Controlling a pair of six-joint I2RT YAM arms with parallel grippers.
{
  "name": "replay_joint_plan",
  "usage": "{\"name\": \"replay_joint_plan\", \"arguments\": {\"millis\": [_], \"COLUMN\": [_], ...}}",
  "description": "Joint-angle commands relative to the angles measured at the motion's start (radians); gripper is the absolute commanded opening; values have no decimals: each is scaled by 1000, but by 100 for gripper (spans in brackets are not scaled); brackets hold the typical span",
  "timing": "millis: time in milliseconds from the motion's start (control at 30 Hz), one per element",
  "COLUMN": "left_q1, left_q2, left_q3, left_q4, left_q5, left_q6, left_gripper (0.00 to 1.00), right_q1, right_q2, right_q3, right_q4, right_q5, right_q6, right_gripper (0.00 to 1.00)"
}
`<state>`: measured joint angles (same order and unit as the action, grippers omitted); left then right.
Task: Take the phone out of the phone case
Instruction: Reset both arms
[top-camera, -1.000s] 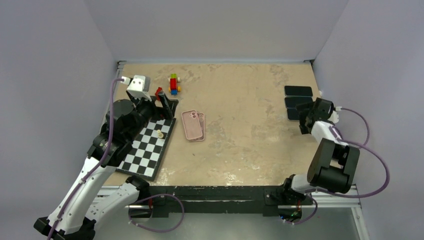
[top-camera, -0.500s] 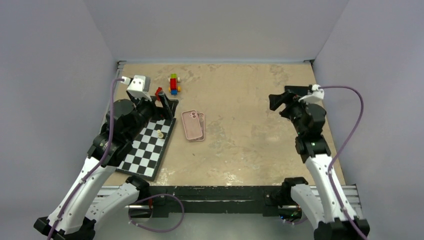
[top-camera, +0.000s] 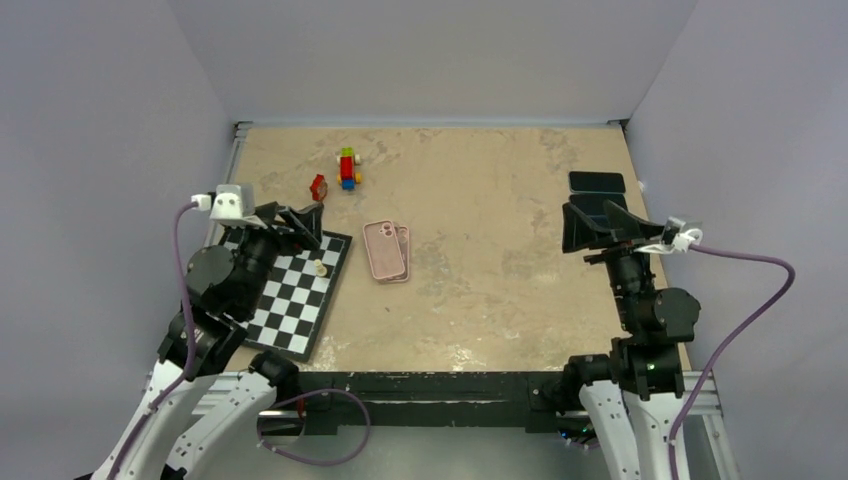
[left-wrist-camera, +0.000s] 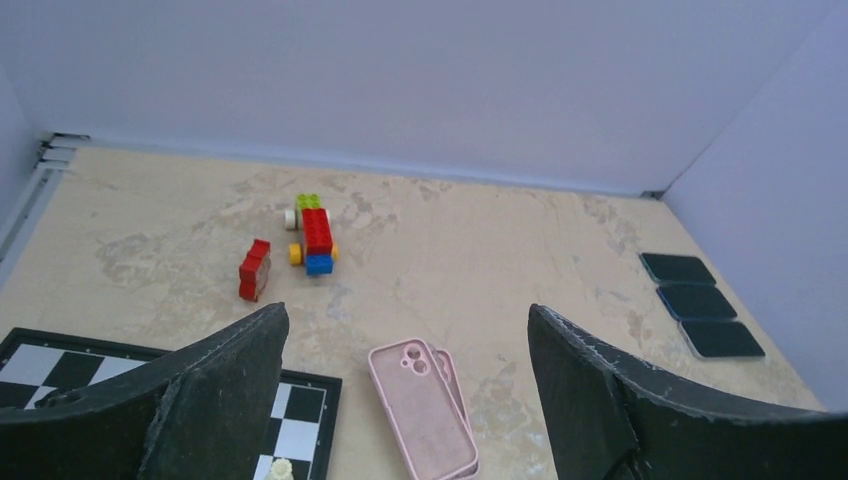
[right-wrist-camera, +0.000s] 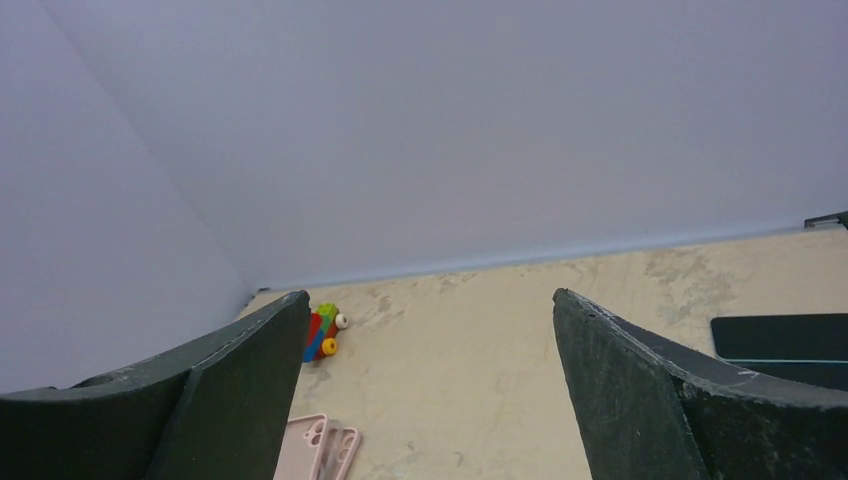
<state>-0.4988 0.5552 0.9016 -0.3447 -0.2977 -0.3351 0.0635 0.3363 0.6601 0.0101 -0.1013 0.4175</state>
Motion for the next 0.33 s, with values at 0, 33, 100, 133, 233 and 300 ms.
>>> {"name": "replay_joint_plan", "arguments": {"millis": [0,33,100,133,233,300], "left_q1": [-3,-3,-3,-3,-4,-4], "left_q2": [-32,-38,-50,-55,-49,-36], "left_q3": [-20,-23,-40,-51,-68,-67], "left_q4": [108,110,128,148,168,166], "left_q5": [-110,-115,-114,-112,-109,-110], "left_q6": [32,35,38,40,43,47], "left_gripper": [92,92,92,92,92,92], "right_q1": [-1,-1,-1,-2,-2,-1], "right_q2": [-41,-43,-42,-43,-82,-106], "right_q3": [16,8,-2,-6,-82,-76], "right_q4": [15,22,25,16,70,38], "right_q5": [-36,-39,-25,-16,-10,37], "right_q6": [-8,4,32,43,68,58], "right_gripper": [95,95,96,96,96,96]}}
